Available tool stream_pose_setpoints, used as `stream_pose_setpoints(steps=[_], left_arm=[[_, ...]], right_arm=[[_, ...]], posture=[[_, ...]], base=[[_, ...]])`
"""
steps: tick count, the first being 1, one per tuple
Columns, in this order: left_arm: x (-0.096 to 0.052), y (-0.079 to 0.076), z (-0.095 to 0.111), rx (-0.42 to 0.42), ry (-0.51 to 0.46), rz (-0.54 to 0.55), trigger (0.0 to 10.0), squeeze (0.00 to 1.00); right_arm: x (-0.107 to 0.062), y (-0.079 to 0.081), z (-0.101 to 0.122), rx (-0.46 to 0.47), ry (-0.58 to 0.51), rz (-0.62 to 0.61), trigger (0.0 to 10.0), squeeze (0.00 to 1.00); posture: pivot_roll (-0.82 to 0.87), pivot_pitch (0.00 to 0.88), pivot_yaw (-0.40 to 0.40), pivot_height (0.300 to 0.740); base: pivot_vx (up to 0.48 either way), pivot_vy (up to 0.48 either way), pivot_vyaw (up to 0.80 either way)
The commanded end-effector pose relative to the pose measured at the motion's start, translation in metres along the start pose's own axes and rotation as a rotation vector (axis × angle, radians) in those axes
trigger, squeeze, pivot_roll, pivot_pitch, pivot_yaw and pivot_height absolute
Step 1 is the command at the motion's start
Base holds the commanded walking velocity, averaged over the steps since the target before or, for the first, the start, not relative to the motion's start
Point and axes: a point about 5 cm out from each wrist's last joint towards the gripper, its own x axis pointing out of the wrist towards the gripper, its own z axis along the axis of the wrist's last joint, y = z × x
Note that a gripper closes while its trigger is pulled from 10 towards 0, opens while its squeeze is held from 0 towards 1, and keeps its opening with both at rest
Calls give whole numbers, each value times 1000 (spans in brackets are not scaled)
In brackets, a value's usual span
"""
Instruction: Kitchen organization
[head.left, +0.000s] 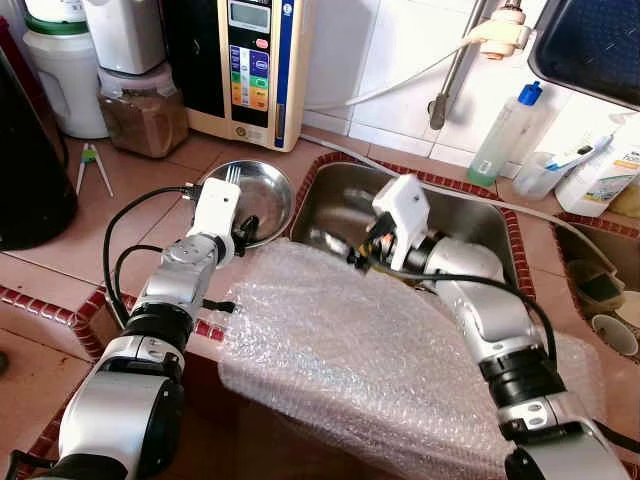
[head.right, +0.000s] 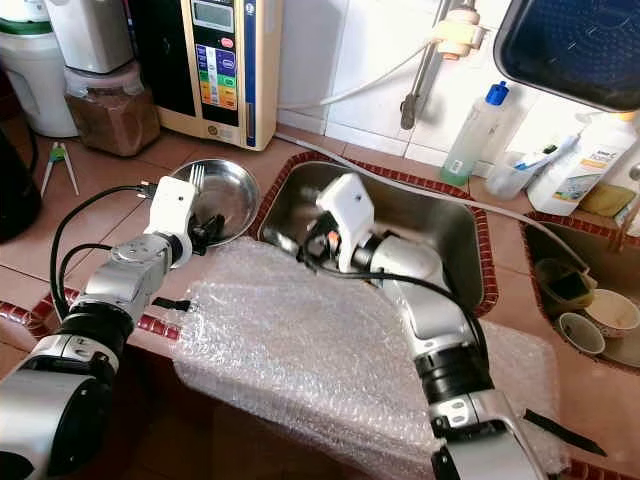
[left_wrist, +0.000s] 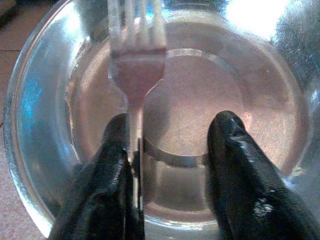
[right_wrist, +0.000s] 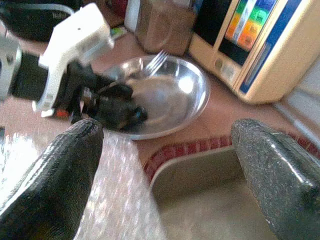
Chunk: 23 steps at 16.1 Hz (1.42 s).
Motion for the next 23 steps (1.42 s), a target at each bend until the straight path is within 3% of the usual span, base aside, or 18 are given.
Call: stream_pose_setpoints(steps=[1, 10, 16, 23], left_arm=[[0, -2, -13, 11, 72, -14, 0, 0], [-4, 16, 0, -7, 33, 40, 0, 0], [-7, 22, 27, -110, -147, 105, 0, 0], [-11, 14, 45, -118, -317, 131, 0, 0]], right_arm=[[-3, -3, 1, -17, 16, -4, 10000, 0], [-4, -5, -1, -12, 37, -16, 10000, 0], [-2, -6, 3, -34, 12, -26, 10000, 0], [-1, -20, 10, -10, -38, -147, 10000, 0]], posture=[[-38, 0, -93, 740], [-37, 0, -101, 740], [-30, 0, -106, 740], [-32, 0, -112, 740]], base=[[0, 0, 0], [0, 0, 0], [0, 0, 0], [0, 0, 0]])
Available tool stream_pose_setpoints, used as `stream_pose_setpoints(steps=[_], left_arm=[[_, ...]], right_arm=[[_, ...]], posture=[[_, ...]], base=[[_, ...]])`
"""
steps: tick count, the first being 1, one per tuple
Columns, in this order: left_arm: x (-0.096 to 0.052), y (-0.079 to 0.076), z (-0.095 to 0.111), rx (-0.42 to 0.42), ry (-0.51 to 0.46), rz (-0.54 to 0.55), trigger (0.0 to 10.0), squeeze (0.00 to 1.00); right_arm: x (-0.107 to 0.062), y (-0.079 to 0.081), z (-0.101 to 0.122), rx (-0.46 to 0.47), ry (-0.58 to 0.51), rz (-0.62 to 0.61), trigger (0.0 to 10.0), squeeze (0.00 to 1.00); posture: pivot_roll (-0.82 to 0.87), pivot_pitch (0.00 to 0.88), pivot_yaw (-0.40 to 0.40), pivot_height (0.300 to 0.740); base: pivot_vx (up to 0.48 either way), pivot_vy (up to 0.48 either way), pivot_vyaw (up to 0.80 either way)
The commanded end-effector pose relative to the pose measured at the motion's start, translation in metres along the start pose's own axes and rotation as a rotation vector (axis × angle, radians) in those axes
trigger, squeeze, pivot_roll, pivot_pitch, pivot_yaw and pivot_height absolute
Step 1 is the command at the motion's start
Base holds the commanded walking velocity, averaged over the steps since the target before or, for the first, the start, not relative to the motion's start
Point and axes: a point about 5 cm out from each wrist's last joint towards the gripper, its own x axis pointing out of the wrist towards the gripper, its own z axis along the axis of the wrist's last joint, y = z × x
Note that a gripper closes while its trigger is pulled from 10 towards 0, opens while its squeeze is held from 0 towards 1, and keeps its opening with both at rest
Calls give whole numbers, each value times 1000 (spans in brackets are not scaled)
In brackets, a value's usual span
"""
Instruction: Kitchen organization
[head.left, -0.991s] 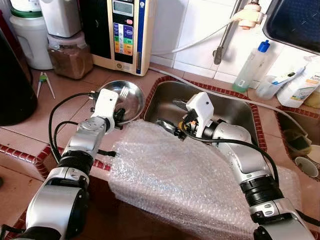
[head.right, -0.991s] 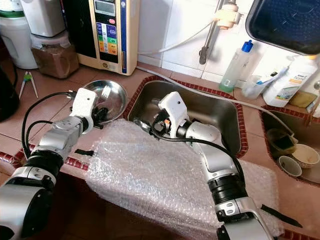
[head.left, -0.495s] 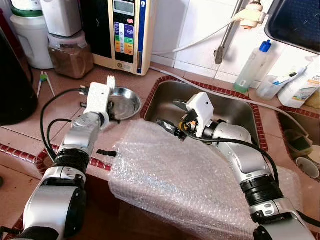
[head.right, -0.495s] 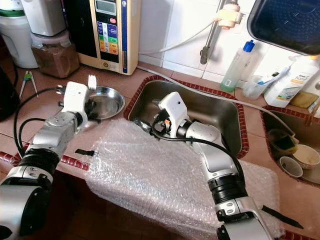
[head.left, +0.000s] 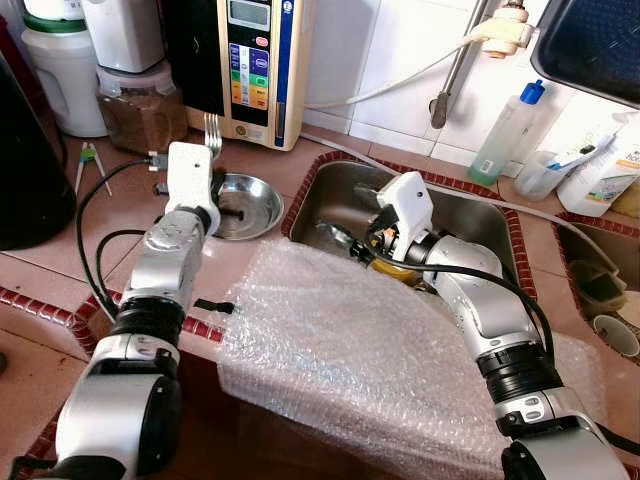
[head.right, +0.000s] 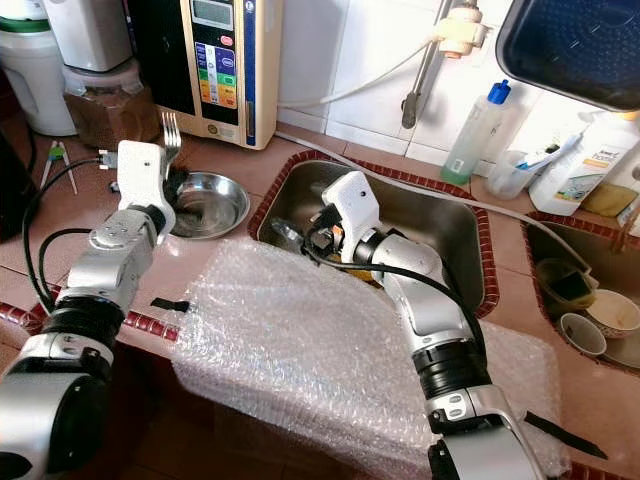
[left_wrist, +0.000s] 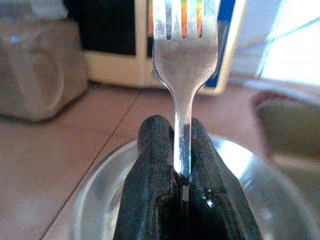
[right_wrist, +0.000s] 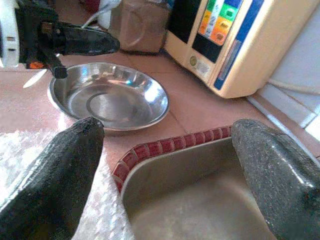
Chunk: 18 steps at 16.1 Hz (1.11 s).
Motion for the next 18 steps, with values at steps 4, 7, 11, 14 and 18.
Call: stream_pose_setpoints(steps=[4, 7, 11, 14, 18], left_arm=[[-9, -58, 8, 54, -133, -292, 0, 0], [-14, -86, 1, 82, -140, -375, 0, 0], [-22, -114, 1, 81, -175, -470, 0, 0], [-27, -133, 2, 77, -190, -528, 588, 0], [-34, -148, 8, 62, -225, -584, 667, 0]], right_arm=[[-4, -33, 33, 175, -212, -183, 10000, 0], [-7, -36, 32, 300, -233, -171, 10000, 0], [-4, -31, 30, 369, -239, -136, 10000, 0], [-1, -29, 31, 382, -237, -118, 10000, 0], [-1, -29, 30, 396, -237, -122, 0, 0]], posture=[[-38, 0, -113, 740], [-44, 0, -113, 740], [-42, 0, -113, 740], [-38, 0, -116, 740], [-36, 0, -115, 740]], base=[[0, 0, 0], [0, 0, 0], [0, 0, 0], [0, 0, 0], [0, 0, 0]])
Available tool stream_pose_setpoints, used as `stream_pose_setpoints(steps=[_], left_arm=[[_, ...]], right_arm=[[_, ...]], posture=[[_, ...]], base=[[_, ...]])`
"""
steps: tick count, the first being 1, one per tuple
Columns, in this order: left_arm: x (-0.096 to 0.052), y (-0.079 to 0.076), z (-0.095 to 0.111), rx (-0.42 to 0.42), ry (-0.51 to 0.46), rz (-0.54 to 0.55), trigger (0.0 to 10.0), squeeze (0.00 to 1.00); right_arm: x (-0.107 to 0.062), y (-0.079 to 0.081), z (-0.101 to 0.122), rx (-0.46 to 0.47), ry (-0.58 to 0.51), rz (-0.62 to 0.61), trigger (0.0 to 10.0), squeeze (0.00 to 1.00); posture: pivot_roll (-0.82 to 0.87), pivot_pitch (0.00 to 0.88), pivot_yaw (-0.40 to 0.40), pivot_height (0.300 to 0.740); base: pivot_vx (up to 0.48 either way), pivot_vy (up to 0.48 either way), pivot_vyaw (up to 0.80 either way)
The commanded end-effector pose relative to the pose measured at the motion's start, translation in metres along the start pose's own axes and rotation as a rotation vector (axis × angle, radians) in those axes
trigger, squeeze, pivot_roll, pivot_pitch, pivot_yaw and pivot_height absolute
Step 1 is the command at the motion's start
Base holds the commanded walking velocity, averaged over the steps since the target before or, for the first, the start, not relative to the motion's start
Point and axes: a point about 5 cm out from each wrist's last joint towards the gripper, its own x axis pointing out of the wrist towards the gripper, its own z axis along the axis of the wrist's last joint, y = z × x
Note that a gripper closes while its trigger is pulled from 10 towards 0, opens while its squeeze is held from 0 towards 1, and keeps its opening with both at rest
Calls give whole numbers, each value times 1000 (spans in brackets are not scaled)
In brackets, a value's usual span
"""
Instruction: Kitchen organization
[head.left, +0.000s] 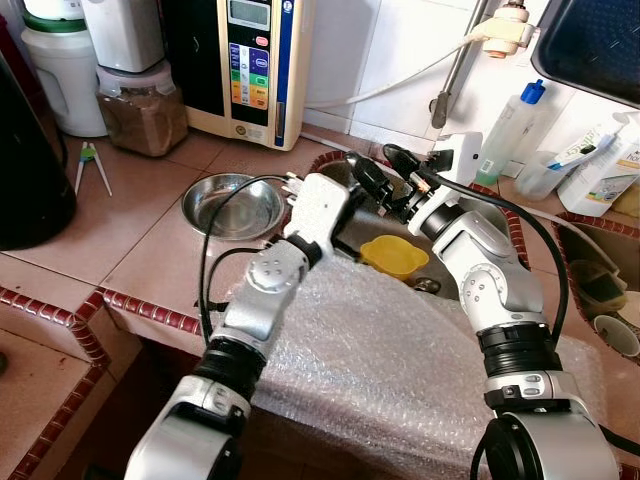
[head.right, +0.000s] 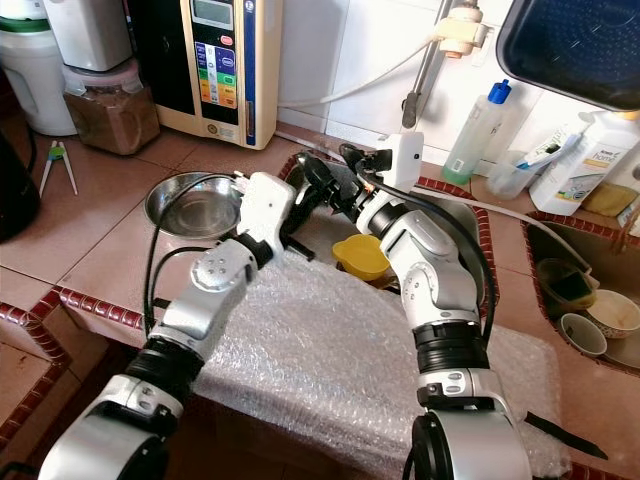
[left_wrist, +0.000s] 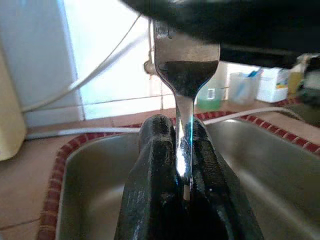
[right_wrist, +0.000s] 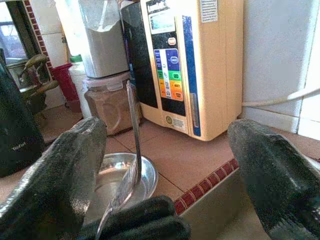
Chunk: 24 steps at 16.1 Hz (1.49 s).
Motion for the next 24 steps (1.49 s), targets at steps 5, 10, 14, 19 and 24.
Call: stream_pose_setpoints(steps=[5, 10, 14, 19, 24], left_arm=[[1, -14, 5, 15, -24, -58, 784, 0], [-1, -12, 2, 20, -13, -47, 863, 0], [-1, -7, 2, 31, -7, -31, 1059, 0], [-2, 4, 2, 64, 8, 13, 5529, 0], [-7, 24, -2, 66, 35, 89, 10000, 0]], right_arm=[[0, -8, 5, 12, -16, -61, 0, 0], [0, -13, 7, 14, -24, -97, 0, 0], [-1, -16, 7, 16, -23, -112, 0, 0], [-1, -18, 7, 16, -23, -116, 0, 0], [-3, -21, 6, 17, -22, -135, 0, 0]], posture=[[-37, 0, -114, 740], [-37, 0, -114, 740], [-37, 0, -113, 740], [-37, 0, -115, 740], [-39, 0, -115, 740]], base=[[0, 0, 0], [0, 0, 0], [0, 0, 0], [0, 0, 0], [0, 0, 0]])
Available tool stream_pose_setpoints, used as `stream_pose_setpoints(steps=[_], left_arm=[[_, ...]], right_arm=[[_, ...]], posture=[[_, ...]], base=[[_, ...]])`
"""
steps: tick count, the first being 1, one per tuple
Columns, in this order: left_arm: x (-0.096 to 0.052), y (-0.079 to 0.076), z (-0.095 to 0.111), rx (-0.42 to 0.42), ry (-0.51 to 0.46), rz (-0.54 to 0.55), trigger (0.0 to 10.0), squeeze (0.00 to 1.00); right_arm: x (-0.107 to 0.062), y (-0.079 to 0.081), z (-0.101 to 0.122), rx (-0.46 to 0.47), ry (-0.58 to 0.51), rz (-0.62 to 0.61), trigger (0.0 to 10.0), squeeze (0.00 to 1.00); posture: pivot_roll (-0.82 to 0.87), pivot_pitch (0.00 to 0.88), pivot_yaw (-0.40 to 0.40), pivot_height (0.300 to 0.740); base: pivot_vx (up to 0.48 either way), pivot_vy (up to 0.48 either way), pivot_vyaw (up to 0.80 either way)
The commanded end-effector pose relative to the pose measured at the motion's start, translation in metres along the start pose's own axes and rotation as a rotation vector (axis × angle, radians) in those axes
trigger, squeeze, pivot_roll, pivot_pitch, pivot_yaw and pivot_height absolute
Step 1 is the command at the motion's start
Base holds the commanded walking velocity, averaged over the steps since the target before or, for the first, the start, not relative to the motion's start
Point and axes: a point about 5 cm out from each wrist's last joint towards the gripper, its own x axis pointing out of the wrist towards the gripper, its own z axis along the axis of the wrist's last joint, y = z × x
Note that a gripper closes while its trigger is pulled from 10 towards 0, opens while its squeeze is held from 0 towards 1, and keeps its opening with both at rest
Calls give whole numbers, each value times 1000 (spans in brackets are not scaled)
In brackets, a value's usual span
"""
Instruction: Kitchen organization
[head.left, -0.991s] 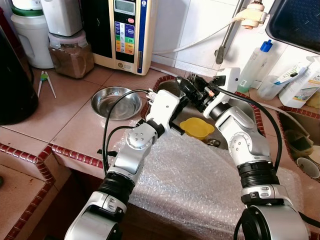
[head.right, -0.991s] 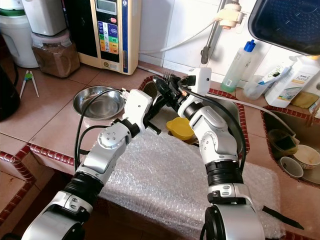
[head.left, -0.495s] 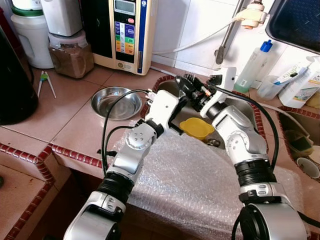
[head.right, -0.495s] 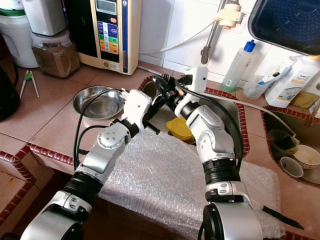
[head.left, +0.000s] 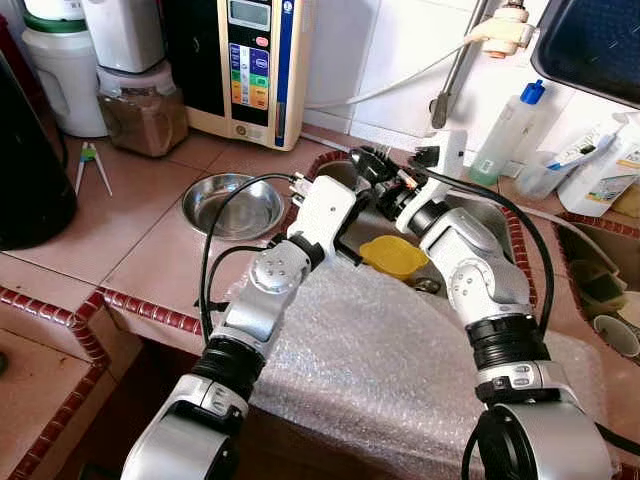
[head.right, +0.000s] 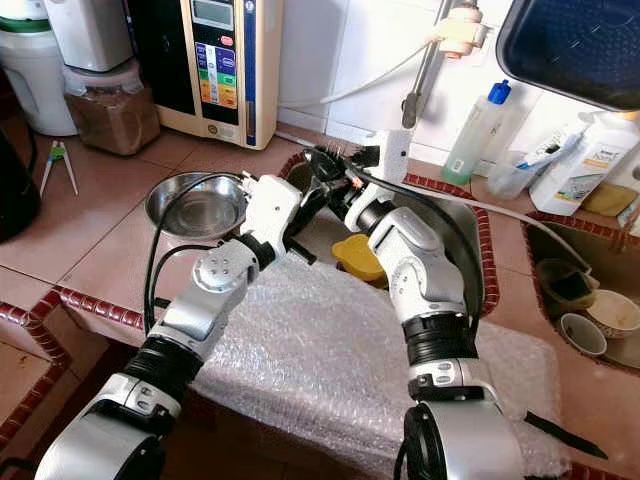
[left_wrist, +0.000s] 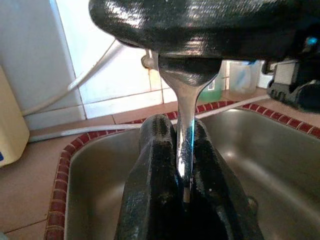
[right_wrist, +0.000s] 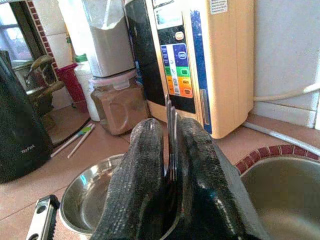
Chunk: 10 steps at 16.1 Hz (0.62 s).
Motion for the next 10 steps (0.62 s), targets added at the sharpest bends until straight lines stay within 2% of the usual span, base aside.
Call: stream_pose_setpoints(steps=[1, 7, 8, 9, 10], left_arm=[[-6, 20, -1, -3, 2, 95, 10000, 0], [-7, 22, -4, -5, 14, 108, 10000, 0], [-7, 22, -6, -49, 16, 100, 10000, 59], [-7, 23, -5, -73, 12, 102, 10000, 1000], [-7, 23, -5, -70, 13, 103, 10000, 1000]], right_arm=[[-14, -27, 12, -21, -38, -143, 0, 0], [-14, -32, 14, -28, -35, -179, 0, 0], [-13, -33, 15, -35, -40, -186, 0, 0], [-13, -34, 17, -39, -45, -194, 0, 0], [-14, -37, 18, -48, -49, -211, 0, 0]], posture=[[-41, 0, -115, 740], [-36, 0, -119, 740], [-37, 0, -119, 740], [-37, 0, -118, 740], [-36, 0, -118, 740]], base=[[0, 0, 0], [0, 0, 0], [0, 0, 0], [0, 0, 0], [0, 0, 0]])
